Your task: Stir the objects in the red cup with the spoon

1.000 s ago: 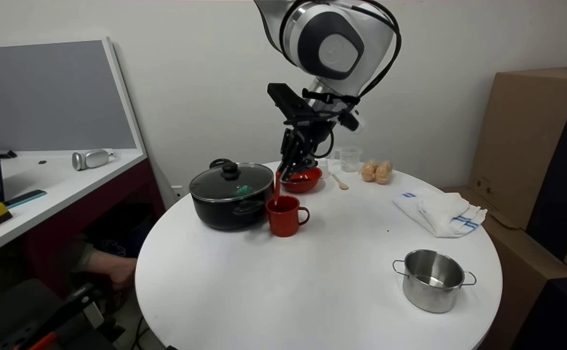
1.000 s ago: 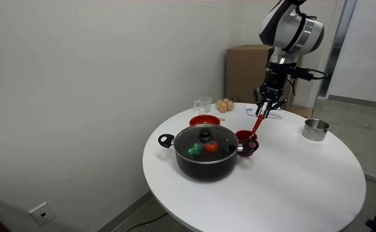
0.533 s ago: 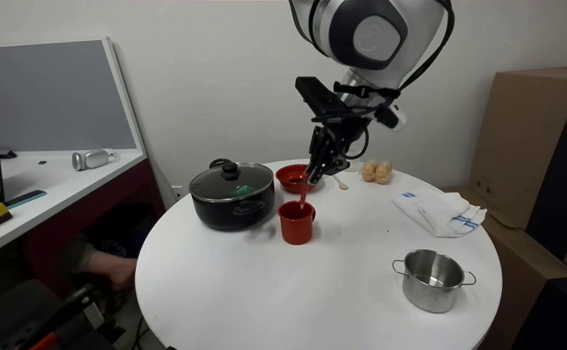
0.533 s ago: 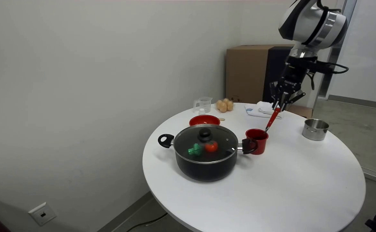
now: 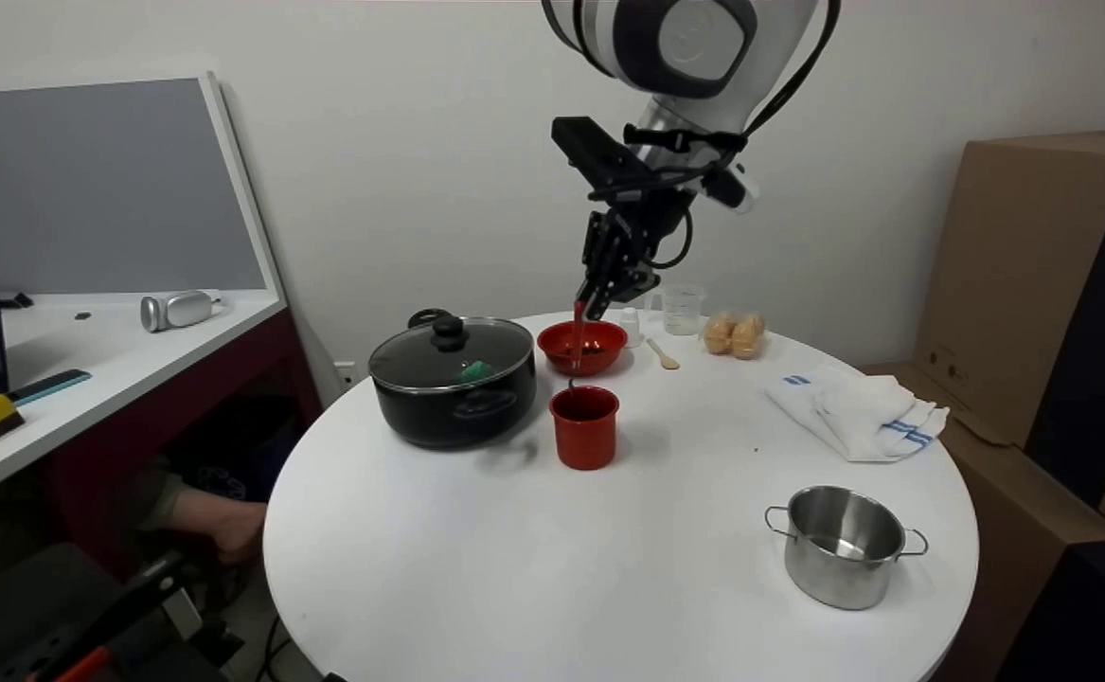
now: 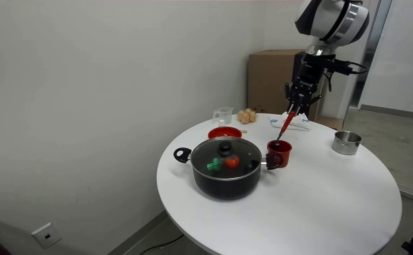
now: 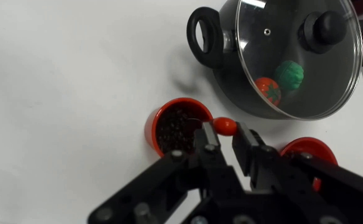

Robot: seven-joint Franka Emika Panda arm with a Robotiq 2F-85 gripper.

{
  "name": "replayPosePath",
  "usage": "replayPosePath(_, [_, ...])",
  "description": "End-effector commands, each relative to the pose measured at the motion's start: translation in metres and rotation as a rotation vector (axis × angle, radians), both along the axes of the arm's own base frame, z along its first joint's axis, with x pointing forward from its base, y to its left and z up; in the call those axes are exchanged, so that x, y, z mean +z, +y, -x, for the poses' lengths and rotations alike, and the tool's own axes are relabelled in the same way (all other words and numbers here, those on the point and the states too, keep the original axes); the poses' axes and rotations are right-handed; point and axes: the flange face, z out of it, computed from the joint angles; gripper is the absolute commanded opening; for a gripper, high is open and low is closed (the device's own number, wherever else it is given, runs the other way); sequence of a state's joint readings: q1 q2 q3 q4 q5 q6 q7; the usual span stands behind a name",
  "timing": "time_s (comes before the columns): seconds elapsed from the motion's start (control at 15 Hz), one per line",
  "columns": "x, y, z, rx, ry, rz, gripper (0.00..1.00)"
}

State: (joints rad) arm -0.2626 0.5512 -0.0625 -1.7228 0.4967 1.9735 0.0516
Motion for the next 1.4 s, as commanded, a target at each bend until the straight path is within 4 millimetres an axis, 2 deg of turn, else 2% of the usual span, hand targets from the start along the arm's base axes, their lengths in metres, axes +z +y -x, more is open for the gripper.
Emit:
replayPosePath(0.0, [-0.010,0.041,-0.009,0.087,0.014,-0.021,0.08])
replayPosePath(0.2, [-0.023,0.068,-0.009,0.136,0.041,-0.041,0.08])
replayPosePath(0.4, [-0.031,0.065,-0.003,0.129,0.061,-0.054,0.08])
replayPosePath(0.67, [-0.028,0.024,0.009,0.041,0.056,-0.048,0.08])
replayPosePath(0.87, [-0.014,-0.018,0.016,-0.028,0.029,-0.029,0.08])
replayPosePath(1.0, [-0.004,-0.038,0.020,-0.060,0.011,-0.024,0.08])
replayPosePath(1.2, [0.008,-0.055,0.024,-0.088,-0.011,-0.018,0.08])
replayPosePath(1.33, [0.011,-0.054,0.020,-0.079,-0.014,-0.011,0.08])
